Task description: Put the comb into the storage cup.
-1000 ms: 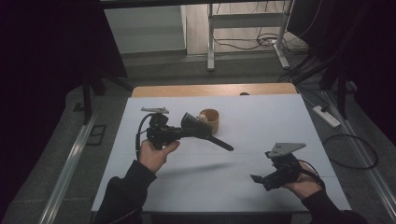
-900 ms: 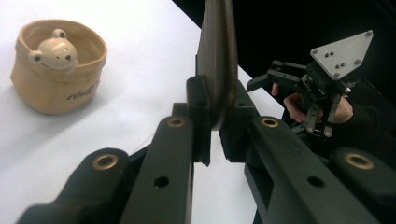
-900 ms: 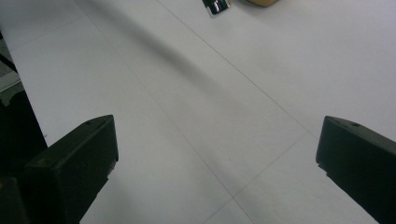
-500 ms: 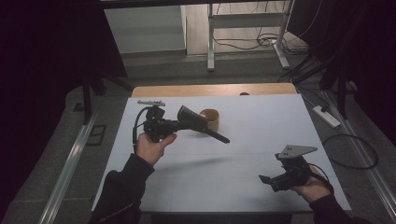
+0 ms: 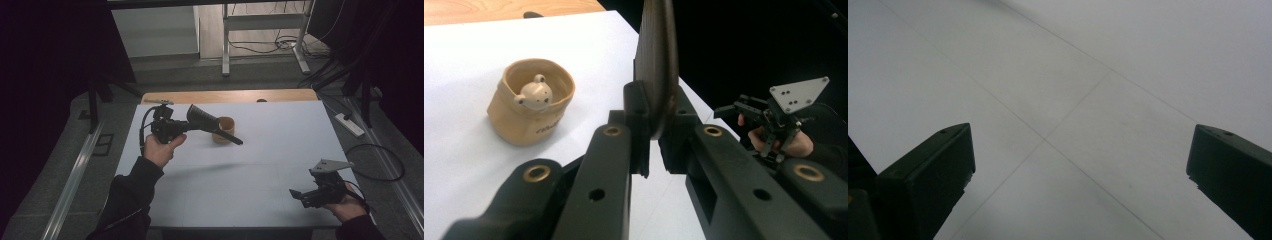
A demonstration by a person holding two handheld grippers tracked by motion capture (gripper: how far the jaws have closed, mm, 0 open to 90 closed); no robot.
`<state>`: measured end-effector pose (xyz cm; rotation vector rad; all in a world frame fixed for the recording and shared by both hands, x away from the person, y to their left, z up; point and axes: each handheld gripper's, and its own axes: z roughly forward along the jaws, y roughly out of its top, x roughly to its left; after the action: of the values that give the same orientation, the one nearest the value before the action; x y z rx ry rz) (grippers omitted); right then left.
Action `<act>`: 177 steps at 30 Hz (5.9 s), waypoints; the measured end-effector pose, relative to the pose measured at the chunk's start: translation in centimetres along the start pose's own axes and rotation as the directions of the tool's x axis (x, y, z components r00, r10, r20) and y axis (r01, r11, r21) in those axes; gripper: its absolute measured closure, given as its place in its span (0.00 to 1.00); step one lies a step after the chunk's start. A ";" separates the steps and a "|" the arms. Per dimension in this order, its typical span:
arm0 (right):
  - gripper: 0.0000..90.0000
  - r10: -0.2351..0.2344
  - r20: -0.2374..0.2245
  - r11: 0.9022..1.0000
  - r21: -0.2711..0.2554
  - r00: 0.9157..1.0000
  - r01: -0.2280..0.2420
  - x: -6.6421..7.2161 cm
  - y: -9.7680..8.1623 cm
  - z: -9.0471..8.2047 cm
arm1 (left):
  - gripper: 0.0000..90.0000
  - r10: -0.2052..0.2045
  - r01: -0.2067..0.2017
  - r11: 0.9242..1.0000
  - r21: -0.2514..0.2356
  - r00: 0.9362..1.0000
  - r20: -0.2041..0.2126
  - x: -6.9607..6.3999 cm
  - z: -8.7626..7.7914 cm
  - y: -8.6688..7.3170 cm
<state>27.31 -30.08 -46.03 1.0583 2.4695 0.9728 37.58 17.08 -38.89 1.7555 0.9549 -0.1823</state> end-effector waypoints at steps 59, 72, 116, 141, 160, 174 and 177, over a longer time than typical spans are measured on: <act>0.00 0.122 0.045 0.992 -0.025 0.992 -0.121 -0.1 -2.4 -3.1 | 0.92 -0.089 0.084 0.996 -0.034 0.979 -0.186 4.5 0.3 5.0; 0.00 0.115 0.038 0.993 -0.017 0.993 -0.115 -0.1 -2.3 -3.0 | 0.92 -0.095 0.093 0.995 -0.017 0.977 -0.193 5.2 1.1 5.0; 0.00 0.094 0.027 0.996 0.003 0.995 -0.094 0.1 -2.3 -2.9 | 0.92 -0.142 0.151 0.988 0.029 0.972 -0.189 7.4 4.7 3.2; 0.00 0.090 0.029 0.996 0.009 0.996 -0.090 0.1 -2.2 -2.8 | 0.83 -0.159 0.160 0.987 -0.010 0.968 -0.194 8.1 5.3 2.0; 0.00 0.089 0.032 0.996 0.010 0.995 -0.090 0.1 -2.2 -2.8 | 0.41 0.008 -0.019 0.999 -0.031 0.948 -0.320 7.4 5.4 1.7; 0.00 0.097 0.046 0.995 0.007 0.994 -0.098 0.1 -2.2 -2.8 | 0.14 0.129 -0.151 0.988 -0.022 0.907 -0.401 6.7 5.1 1.3; 0.00 0.096 0.047 0.995 0.008 0.994 -0.097 0.1 -2.2 -2.8 | 0.11 0.126 -0.151 0.988 -0.031 0.908 -0.400 6.8 4.9 1.1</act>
<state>24.66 -32.43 -45.50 1.1998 2.4087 0.9527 44.38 16.24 -43.80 1.8314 1.1038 0.3063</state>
